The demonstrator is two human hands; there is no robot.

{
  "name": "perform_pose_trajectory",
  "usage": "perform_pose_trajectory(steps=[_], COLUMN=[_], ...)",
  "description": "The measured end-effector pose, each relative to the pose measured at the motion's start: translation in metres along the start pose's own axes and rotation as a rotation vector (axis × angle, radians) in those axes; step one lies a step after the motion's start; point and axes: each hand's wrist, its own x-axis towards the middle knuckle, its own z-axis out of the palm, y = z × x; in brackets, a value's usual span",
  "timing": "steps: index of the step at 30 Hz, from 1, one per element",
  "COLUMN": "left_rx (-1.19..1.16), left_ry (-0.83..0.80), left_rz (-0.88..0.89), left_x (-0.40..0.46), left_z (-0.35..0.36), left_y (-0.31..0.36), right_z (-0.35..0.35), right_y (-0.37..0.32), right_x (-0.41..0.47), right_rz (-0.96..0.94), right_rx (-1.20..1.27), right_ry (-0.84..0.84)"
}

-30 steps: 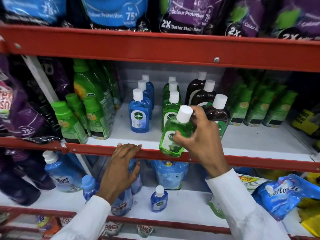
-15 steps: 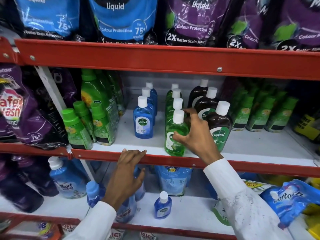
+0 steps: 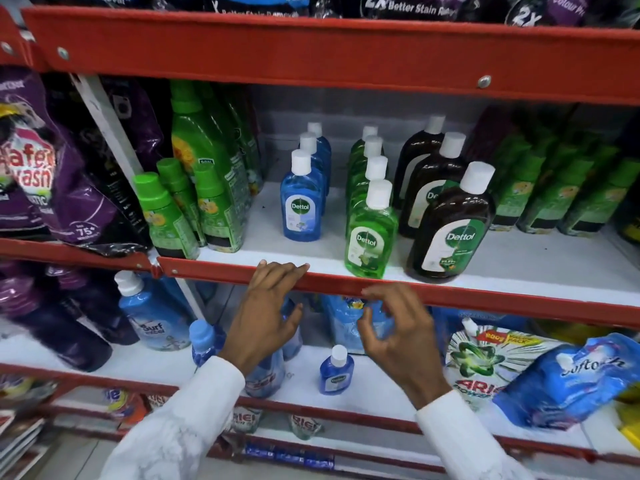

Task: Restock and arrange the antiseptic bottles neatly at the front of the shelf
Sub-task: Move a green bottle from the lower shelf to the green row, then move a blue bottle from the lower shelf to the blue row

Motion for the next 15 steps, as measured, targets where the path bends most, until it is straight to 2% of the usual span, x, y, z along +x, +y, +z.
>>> perform_pose_trajectory(steps=[2,4,6,9,13,15], left_rx=[-0.001,0.008,0.029,0.070,0.145,0.187], left_ry=[-0.021,-0.033,-0.036,-0.032,-0.053,-0.020], left_rz=[-0.002,0.005,0.000,0.001,0.026,-0.016], left_x=[0.000,0.000,0.000,0.000,-0.001,-0.003], left_z=[-0.002,-0.003,-0.003,-0.005,-0.011,-0.017], left_y=[-0.004,-0.004,-0.001,0.003,0.002,-0.006], right_z=[0.023,0.044,0.062,0.082,0.089,0.080], right_y=[0.020,0.039,0.054,0.064,0.072,0.060], right_x=[-0.022,-0.038,-0.048,-0.053,-0.048,-0.043], right_rz=[0.147,0.234,0.290,0.348,0.322,0.303], right_rx=[0.020,-0.061,-0.119,-0.108,-0.097,-0.090], right_ry=[-0.317,-0.680,-0.916,-1.010,-0.979,-0.939])
